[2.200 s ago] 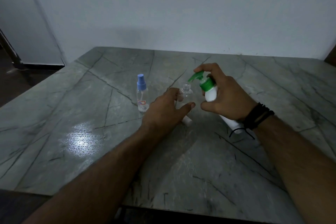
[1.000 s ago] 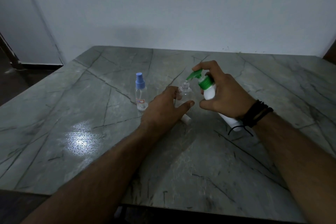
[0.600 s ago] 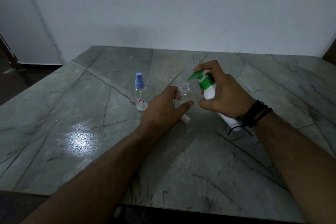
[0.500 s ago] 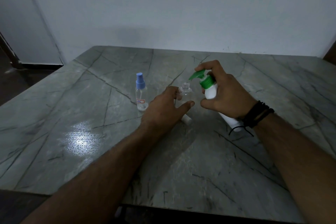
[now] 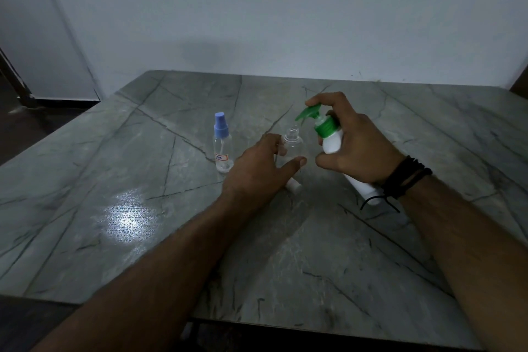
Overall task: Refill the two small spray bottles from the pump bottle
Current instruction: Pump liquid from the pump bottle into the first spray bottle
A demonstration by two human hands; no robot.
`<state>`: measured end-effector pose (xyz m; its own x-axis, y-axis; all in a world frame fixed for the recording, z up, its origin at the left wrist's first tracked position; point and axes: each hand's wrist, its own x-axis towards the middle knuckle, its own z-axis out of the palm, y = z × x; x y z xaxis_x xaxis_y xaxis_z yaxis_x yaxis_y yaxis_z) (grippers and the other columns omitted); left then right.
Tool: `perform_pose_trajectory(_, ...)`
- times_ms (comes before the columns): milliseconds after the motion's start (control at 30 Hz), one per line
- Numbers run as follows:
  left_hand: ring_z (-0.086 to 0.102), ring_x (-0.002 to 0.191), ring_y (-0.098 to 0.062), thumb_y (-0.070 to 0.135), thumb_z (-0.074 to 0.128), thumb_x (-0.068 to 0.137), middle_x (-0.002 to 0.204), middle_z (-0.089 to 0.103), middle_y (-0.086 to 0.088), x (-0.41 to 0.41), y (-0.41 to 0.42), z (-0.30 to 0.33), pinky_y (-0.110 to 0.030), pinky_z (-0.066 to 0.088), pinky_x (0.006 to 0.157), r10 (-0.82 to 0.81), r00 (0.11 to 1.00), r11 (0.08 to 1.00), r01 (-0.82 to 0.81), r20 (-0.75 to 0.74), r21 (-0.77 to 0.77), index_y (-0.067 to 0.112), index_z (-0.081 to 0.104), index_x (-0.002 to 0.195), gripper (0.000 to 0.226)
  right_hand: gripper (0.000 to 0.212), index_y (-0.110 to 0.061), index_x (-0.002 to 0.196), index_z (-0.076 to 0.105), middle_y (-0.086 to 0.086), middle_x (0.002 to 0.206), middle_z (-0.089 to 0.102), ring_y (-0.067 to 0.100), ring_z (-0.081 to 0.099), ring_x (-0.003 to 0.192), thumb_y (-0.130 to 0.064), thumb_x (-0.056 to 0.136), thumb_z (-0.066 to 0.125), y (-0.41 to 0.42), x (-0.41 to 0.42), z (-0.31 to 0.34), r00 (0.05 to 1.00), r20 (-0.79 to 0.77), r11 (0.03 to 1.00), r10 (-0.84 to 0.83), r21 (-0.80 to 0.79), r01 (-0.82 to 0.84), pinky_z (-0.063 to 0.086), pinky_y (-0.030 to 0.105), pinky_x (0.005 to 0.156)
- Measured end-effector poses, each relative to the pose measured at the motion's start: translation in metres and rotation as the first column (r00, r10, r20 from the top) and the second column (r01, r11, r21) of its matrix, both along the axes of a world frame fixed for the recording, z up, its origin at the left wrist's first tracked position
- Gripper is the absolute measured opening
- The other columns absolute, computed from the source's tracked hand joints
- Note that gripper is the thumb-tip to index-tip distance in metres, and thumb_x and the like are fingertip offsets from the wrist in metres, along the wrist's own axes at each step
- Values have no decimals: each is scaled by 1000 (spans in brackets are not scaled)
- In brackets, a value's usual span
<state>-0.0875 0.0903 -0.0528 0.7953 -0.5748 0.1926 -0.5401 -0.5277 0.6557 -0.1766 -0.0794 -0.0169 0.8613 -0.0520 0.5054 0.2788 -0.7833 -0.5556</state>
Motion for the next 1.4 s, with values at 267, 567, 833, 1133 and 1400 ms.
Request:
perform_pose_trajectory(267, 47, 97, -3, 57, 62, 85, 127, 58, 8, 0, 0, 0, -22, 36, 72, -8, 1000, 1000, 8, -2, -9, 28, 50, 123, 49, 79, -24, 135, 43, -13, 81, 60, 13, 61, 66, -3, 67, 78, 0, 0, -1, 1000, -2, 1000, 9, -8, -9, 51, 33, 63)
perform_pose_trajectory(567, 48, 97, -3, 56, 63, 86, 125, 58, 9, 0, 0, 0, -22, 36, 73, -10, 1000, 1000, 10, -4, -4, 28, 50, 120, 46, 76, -25, 133, 43, -7, 81, 61, 15, 62, 67, -12, 66, 76, 0, 1, -1, 1000, -2, 1000, 0, -7, 0, 52, 37, 64)
perform_pose_trajectory(833, 47, 97, -3, 56, 63, 86, 127, 58, 8, 0, 0, 1, -22, 36, 75, -2, 1000, 1000, 2, 3, -2, 27, 50, 122, 48, 74, -25, 130, 43, -5, 83, 63, 15, 63, 67, -11, 66, 77, 1, 1, -1, 1000, -13, 1000, 1, -1, -1, 52, 37, 64)
perform_pose_trajectory(1133, 47, 99, -3, 54, 63, 87, 128, 57, 6, -2, 1, 2, -24, 38, 79, -19, 1000, 1000, 19, -2, 1, 25, 50, 124, 49, 75, -24, 130, 43, 4, 82, 64, 19, 63, 67, -6, 67, 78, 0, 1, -1, 1000, -11, 1000, -1, -3, 1, 52, 41, 64)
perform_pose_trajectory(1400, 45, 98, -2, 55, 62, 87, 130, 57, 6, -2, 1, 3, -23, 36, 77, -17, 1000, 1000, 17, 6, 6, 25, 49, 126, 51, 76, -26, 133, 42, -5, 82, 62, 17, 62, 67, -11, 67, 77, 0, 1, -1, 1000, -6, 1000, 3, -20, -3, 52, 39, 64)
